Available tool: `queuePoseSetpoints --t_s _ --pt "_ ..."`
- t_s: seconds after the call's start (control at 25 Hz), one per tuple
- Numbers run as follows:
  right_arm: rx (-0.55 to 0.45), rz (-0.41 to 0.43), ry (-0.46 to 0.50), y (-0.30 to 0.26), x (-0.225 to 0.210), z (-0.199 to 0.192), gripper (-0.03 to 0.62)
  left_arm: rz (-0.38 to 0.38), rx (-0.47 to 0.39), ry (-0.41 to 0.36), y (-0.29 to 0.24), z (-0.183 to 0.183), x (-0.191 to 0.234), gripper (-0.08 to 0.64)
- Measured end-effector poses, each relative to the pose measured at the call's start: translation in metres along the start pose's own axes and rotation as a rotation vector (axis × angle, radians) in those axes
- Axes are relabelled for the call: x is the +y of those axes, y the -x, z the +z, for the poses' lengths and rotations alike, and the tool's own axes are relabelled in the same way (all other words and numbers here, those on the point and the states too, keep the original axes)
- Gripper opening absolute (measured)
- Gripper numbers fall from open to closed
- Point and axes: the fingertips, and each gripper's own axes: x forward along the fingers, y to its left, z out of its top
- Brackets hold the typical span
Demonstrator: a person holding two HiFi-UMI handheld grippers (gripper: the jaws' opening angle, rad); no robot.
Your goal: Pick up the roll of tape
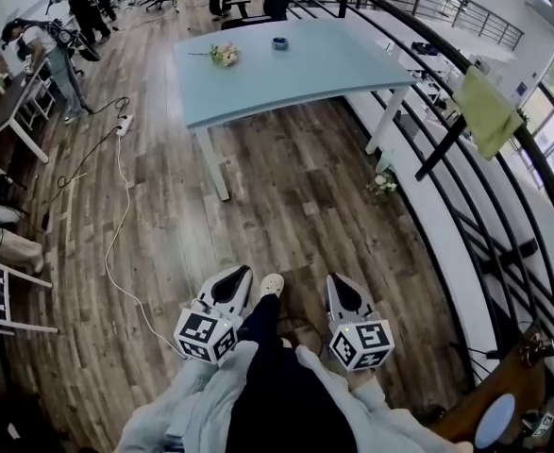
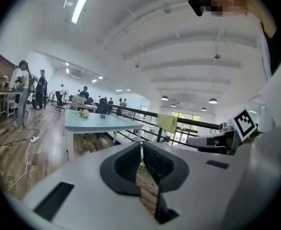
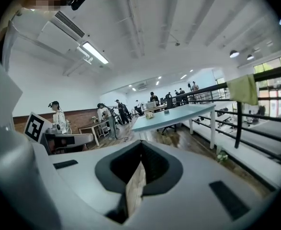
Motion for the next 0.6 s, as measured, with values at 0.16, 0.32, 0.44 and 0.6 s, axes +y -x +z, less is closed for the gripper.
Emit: queuePoseSetpoints --t_s 0.16,0.32,0.44,0.6 --pt "-0.012 -0.005 0.004 -0.012 -0.010 0.011 0.008 -0.017 -0.017 -0.007 -0.020 0.008 0.002 0.026" --pt "-0.023 -0.013 0.007 -0.026 -0.018 0.019 0.008 -0.038 -0.028 -0.030 -0.041 0.015 0.007 0.026" --pt "-0.034 -0.015 0.013 -0.041 -0.028 0.029 0.008 -0.048 -0.043 -0.054 -0.061 0.025 0.013 0.026" --pt "-0.054 -0.010 0.029 -0.069 -0.037 0.049 0.008 -0.060 -0.058 -0.067 -0.088 0.040 0.028 0.026"
